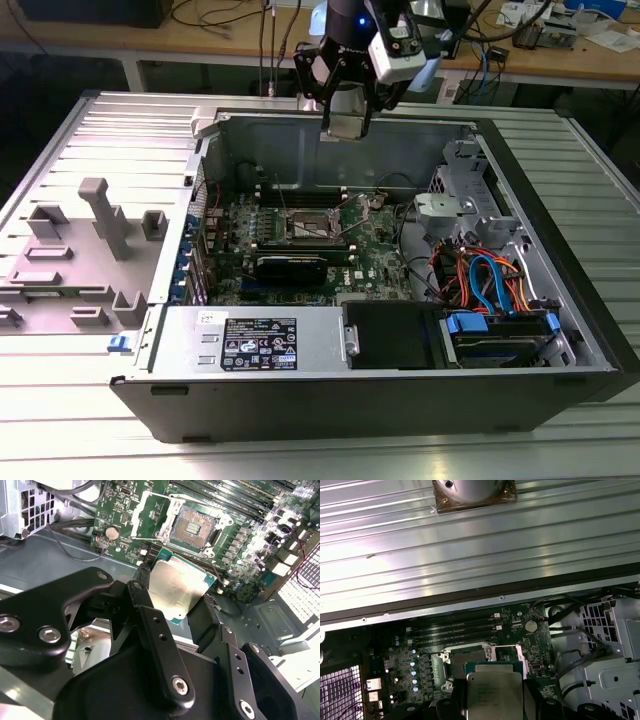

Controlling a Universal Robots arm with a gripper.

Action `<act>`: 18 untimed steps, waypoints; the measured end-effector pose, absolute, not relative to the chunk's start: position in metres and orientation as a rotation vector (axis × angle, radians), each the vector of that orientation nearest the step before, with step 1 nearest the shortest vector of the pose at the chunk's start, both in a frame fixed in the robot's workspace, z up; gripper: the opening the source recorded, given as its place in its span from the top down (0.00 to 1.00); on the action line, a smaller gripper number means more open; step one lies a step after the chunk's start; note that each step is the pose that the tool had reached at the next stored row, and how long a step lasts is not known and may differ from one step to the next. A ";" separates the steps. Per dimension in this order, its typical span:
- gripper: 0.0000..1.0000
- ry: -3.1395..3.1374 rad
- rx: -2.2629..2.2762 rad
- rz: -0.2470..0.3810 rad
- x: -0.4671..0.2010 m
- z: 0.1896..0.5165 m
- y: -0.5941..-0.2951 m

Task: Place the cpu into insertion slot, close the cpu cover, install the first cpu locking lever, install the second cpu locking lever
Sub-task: 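Place the cpu into insertion slot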

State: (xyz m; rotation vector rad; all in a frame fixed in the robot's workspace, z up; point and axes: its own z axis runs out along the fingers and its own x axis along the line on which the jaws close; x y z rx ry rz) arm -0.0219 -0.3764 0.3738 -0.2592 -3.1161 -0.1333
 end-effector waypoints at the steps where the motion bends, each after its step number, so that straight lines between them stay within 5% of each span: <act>1: 0.46 -3.116 -0.266 -0.133 -0.022 0.374 -0.377; 18: 0.46 -3.115 -0.283 -0.133 -0.022 0.373 -0.383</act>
